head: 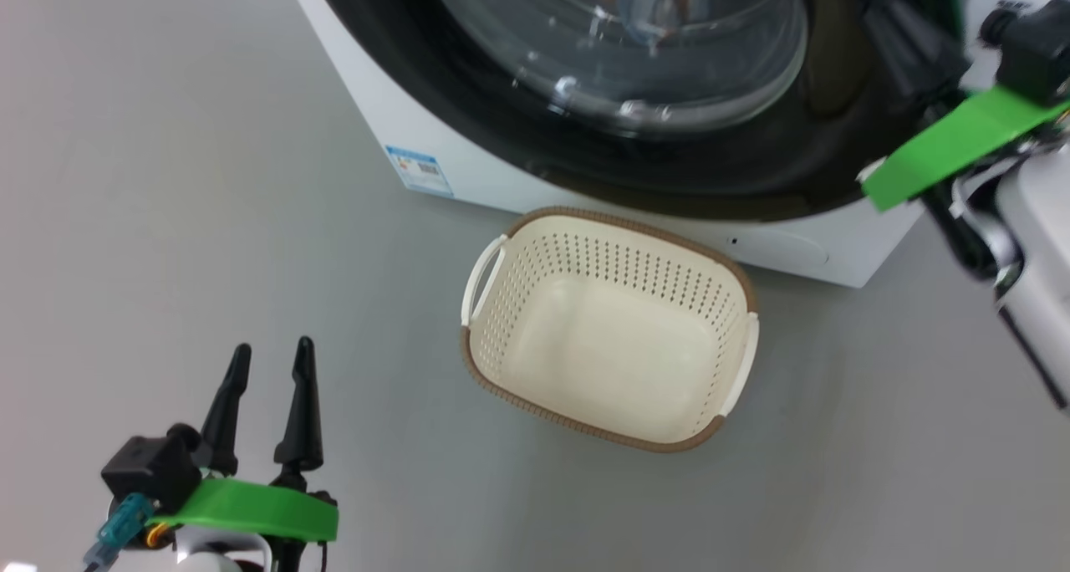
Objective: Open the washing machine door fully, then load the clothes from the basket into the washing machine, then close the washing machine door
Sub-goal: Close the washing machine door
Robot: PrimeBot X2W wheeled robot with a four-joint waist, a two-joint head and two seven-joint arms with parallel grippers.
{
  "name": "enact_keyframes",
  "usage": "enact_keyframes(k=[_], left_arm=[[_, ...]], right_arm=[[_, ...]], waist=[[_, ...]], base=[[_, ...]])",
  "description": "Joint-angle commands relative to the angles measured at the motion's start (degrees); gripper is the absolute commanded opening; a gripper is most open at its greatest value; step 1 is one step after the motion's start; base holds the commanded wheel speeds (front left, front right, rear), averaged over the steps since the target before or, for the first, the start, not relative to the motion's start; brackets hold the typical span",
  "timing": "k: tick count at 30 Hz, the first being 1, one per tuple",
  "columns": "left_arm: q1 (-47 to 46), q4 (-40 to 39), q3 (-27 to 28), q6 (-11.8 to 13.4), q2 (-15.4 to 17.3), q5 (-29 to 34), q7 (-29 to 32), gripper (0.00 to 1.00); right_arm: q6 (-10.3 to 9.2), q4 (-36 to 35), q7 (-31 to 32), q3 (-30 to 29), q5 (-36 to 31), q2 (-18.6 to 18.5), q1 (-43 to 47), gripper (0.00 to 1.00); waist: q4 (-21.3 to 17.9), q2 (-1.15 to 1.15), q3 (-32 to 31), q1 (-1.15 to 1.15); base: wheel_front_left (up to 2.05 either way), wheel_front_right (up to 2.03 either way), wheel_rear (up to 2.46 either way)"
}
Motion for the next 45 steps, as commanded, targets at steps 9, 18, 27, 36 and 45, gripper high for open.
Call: enact_keyframes(k=[9,18,27,36,45], left_arm=[[-2.7,-1.1,2.0,-0.5,-0.2,0.8,-0.6,1.0],[-2.9,-0.6,2.6,-0.6,-0.5,1.3,-0.6,1.0],[-2.2,-0.4,2.3,-0.6,0.1,1.3,-0.6,1.0],[-1.0,0.0,2.0,-0.6,0.9,1.3,-0.6,1.0],[0.5,-0.2,1.8,-0.6,1.7,1.3,-0.6,1.0]], right_arm=[[-0.02,2.2,-0.3,-2.2,-0.1,-2.8,-6.9,0.0],[-0.02,6.6,-0.2,-3.8,0.1,-2.1,-8.1,0.0],[-0.02,6.6,-0.3,-4.3,0.2,-0.4,-4.1,0.0],[-0.02,5.3,-0.3,-3.3,1.1,1.6,3.1,1.0],[-0.02,2.1,-0.3,-4.2,2.5,2.5,9.8,1.0]], waist=[[2.1,0.0,4.1,0.0],[2.1,0.0,3.1,0.0],[0.6,0.0,-0.1,0.0],[-2.2,0.0,-4.4,0.0],[-6.7,0.0,-8.0,0.0]], base=[[0.0,0.0,0.0],[0.0,0.0,0.0],[0.0,0.0,0.0],[0.0,0.0,0.0],[0.0,0.0,0.0]])
